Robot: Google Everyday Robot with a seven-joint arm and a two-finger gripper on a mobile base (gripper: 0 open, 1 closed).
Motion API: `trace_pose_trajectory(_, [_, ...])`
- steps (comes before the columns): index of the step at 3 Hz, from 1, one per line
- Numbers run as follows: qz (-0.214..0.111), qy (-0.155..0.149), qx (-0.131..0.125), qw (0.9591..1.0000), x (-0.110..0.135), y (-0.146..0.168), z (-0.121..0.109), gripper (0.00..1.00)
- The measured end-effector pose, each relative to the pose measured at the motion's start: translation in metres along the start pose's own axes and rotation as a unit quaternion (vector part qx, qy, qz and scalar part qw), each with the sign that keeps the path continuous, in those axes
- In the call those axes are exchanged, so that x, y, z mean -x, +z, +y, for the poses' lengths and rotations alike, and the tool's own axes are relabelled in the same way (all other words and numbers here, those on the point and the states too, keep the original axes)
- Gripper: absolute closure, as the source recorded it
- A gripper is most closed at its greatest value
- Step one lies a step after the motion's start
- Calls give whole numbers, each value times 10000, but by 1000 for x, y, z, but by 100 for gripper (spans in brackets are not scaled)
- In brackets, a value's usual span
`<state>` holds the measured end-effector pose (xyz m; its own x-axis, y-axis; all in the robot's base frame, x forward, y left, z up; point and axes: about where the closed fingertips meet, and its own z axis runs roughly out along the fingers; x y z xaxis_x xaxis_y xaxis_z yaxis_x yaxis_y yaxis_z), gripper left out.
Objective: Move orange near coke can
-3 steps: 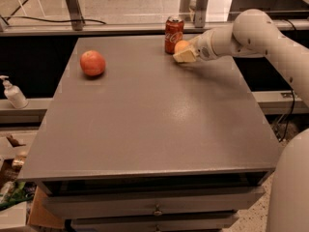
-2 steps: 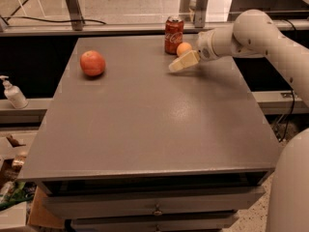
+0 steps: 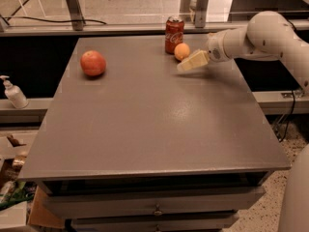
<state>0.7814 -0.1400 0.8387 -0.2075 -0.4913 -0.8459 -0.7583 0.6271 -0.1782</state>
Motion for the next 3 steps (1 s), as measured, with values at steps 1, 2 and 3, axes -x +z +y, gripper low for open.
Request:
trace_pose_trajectory(1, [-217,183,41,9996,-8,-29,-12,0])
trace_pose_trajectory(2, [-435,398,150,9981,-17,-62,-21,0])
trace_pose_trajectory(3, [-434,398,151,9981,-17,-62,-21,0])
